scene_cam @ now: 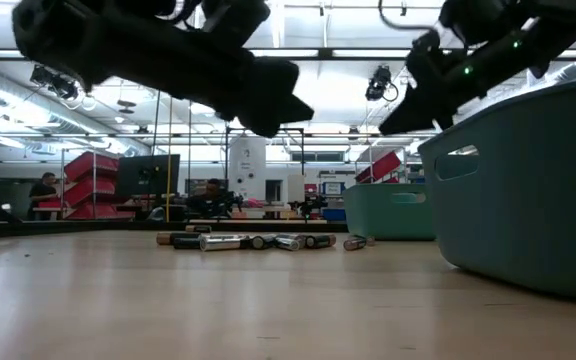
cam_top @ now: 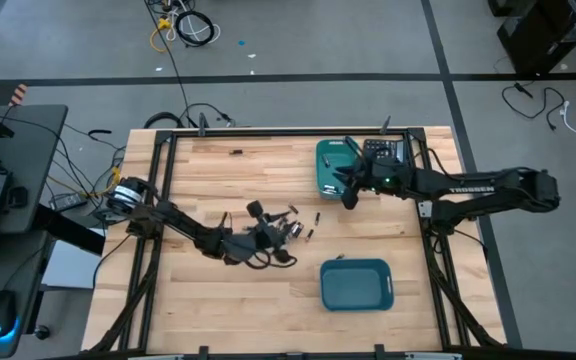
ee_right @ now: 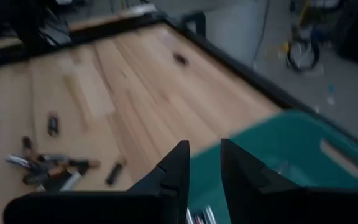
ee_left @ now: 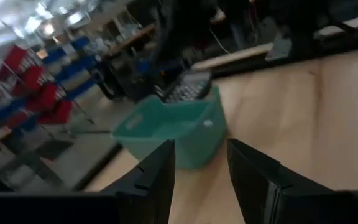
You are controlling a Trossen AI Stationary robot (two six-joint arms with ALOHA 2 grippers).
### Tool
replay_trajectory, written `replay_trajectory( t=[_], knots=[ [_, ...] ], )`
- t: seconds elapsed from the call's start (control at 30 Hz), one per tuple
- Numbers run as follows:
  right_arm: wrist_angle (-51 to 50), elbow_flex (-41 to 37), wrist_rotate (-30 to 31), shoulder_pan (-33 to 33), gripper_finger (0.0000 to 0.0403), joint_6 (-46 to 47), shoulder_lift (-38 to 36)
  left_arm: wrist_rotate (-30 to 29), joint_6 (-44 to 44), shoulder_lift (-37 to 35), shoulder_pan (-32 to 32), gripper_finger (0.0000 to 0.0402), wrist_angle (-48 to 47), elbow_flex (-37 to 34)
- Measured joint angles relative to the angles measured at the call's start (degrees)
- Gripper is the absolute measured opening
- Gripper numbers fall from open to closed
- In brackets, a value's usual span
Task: Sort batteries
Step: Put the silver battery into the green bin
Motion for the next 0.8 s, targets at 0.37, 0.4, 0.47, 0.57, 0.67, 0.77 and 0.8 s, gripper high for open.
replay_trajectory(
  t=[0.37,0.4,0.47,0.57,0.67,0.77,0.8],
  knots=[
    [0.66,0.00,0.07,4.25,0.0073,-0.66,-2.99,19.06,-30.71,-14.60,-0.69,0.0147,-42.25,0.02],
    [0.66,0.00,0.07,4.54,0.0073,-0.65,-2.92,21.19,-32.30,-15.60,-0.67,0.0147,-44.85,0.02],
    [0.56,0.00,0.06,4.96,0.0074,-0.24,-2.88,26.28,-35.18,-17.24,-0.51,0.0147,-49.14,0.02],
    [0.67,0.00,0.06,5.59,0.0074,-0.07,-2.88,31.99,-37.88,-17.43,-0.25,0.0147,-51.91,0.02],
    [0.65,0.00,0.06,5.83,0.0074,-0.05,-2.88,33.46,-38.00,-15.75,-0.40,0.0147,-51.16,0.09],
    [0.40,0.00,0.06,5.82,0.0073,0.30,-2.86,33.76,-38.03,-13.64,-1.14,0.0147,-52.05,0.04],
    [0.24,0.00,0.06,5.80,0.0073,0.34,-2.86,33.73,-38.19,-13.20,-1.37,0.0147,-52.00,0.04]
  ],
)
